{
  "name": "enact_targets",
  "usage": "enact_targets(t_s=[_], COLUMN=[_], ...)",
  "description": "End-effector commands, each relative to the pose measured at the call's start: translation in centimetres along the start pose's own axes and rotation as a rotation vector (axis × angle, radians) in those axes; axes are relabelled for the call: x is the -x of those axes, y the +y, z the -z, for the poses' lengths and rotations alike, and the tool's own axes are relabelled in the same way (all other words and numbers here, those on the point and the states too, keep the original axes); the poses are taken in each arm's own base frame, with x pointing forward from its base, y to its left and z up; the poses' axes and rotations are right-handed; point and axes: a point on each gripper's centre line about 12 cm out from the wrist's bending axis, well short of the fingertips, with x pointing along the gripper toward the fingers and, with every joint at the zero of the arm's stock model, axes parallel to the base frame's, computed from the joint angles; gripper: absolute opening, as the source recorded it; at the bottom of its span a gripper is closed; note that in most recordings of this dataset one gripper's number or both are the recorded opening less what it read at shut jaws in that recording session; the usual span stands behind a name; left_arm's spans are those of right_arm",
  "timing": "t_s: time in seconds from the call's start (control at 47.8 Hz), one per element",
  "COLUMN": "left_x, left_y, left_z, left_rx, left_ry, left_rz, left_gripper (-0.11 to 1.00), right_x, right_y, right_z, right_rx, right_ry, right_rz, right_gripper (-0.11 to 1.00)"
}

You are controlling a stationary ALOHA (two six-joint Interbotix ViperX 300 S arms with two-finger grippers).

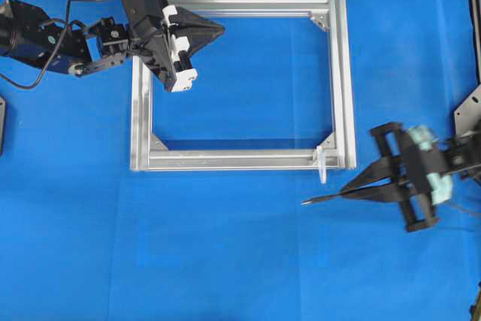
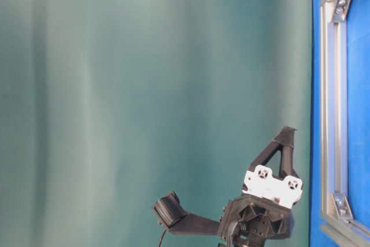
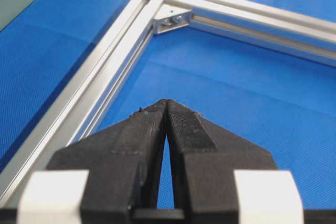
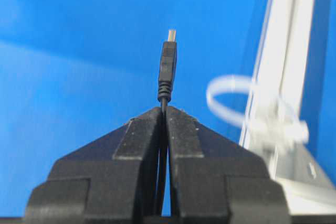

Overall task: Insert the wire through the string loop located on the right side.
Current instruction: 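Lift the cable and carry the plug toward the white zip-tie loop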

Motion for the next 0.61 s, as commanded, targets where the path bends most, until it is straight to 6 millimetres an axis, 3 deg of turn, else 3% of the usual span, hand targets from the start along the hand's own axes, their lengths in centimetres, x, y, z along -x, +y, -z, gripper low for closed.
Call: enact_targets(t_s=[0.0, 0.251, 0.585], left_x=[0.1, 0.1, 0.1], left_y=[-0.1, 0.0, -0.1], left_z=[-2.0, -2.0, -2.0], left_rx=[0.000, 0.000, -0.001], left_ry=[-0.060, -0.060, -0.058], left_rz=[0.004, 0.002, 0.005], left_gripper=[0.00, 0.00, 0.00], right_x=[1.3, 3.5, 3.7], right_y=[0.0, -0.4, -1.0], right_z=[0.1, 1.5, 1.9], right_rx=[-0.008, -0.017, -0.028], right_ry=[-0.019, -0.009, -0.003], right_rz=[-0.007, -0.007, 0.018], right_gripper=[-0.04, -0.04, -0.04])
